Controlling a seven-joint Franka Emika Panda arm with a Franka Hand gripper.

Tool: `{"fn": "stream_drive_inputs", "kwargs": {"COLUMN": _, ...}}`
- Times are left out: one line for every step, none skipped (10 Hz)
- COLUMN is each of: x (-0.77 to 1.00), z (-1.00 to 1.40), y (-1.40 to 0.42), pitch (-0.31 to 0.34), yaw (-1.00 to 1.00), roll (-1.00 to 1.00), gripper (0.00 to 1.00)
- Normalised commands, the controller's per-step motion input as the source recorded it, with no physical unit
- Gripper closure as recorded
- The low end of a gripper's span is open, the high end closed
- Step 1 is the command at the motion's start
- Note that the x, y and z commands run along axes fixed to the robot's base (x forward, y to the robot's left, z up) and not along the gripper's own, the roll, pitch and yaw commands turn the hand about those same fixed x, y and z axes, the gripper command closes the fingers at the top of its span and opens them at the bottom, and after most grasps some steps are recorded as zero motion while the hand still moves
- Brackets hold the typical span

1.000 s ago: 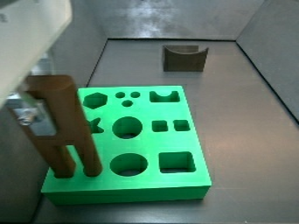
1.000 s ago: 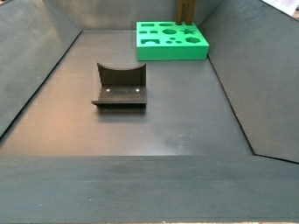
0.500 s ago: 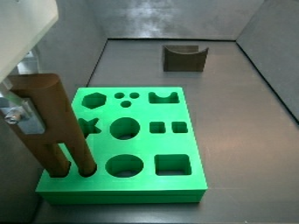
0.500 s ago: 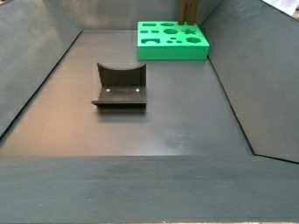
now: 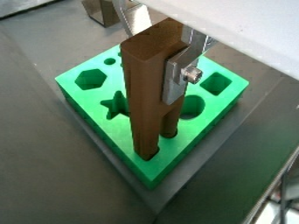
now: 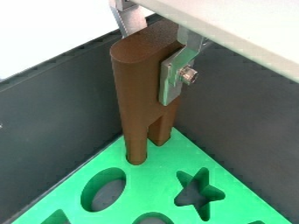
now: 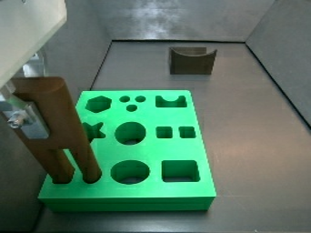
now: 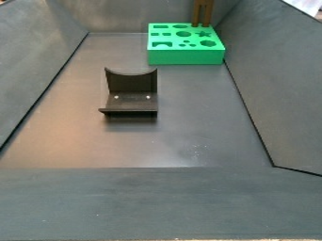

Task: Pick up the square-circle object. Move up. Place the square-circle object on the fixture. Regrasp the square-circle object. Rotate the square-circle object. Move to above the board. Insert the square-circle object.
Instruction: Insert the square-circle object.

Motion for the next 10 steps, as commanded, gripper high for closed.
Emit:
{"fn": "stream_drive_inputs", "kwargs": {"x": -0.03, "z": -0.23, "y": -0.02, "pitch": 0.000, "yaw": -0.40, "roll": 0.00, "gripper": 1.00}}
{"fn": "stream_drive_inputs", "kwargs": {"x": 0.00, "z": -0.27, "y": 0.00, "pitch": 0.000, "yaw": -0.30, "roll": 0.00, "gripper": 1.00}}
{"fn": "stream_drive_inputs", "kwargs": {"x": 0.00, "z": -0.31, "y": 0.00, "pitch": 0.009, "yaw": -0.17, "roll": 0.01, "gripper": 1.00}}
{"fn": "stream_drive_inputs", "kwargs": {"x": 0.08, "z": -0.29, "y": -0.07, "pitch": 0.066, "yaw": -0.14, "roll": 0.11, "gripper": 1.00}}
{"fn": "stream_drive_inputs", "kwargs": {"x": 0.29, "z": -0.32, "y": -0.15, "pitch": 0.161, "yaw": -0.19, "roll": 0.22, "gripper": 1.00}}
{"fn": "stream_drive_inputs", "kwargs": {"x": 0.27, "z": -0.45, "y": -0.07, "pitch": 0.069, "yaw": -0.18, "roll": 0.13, "gripper": 1.00}}
{"fn": "stream_drive_inputs", "kwargs": {"x": 0.29, "z": -0.60, "y": -0.10, "pitch": 0.057, "yaw": -0.15, "roll": 0.19, "gripper": 1.00}}
{"fn": "stream_drive_inputs", "kwargs": {"x": 0.39, "z": -0.63, "y": -0.09, "pitch": 0.091, "yaw": -0.12, "roll": 0.23, "gripper": 1.00}}
{"fn": "stream_drive_inputs", "kwargs": {"x": 0.33, "z": -0.62, "y": -0.02, "pitch": 0.073, "yaw": -0.02, "roll": 0.23, "gripper": 1.00}}
{"fn": "stream_drive_inputs", "kwargs": {"x": 0.36, "z": -0.58, "y": 0.00, "pitch": 0.067, "yaw": 0.00, "roll": 0.17, "gripper": 1.00}}
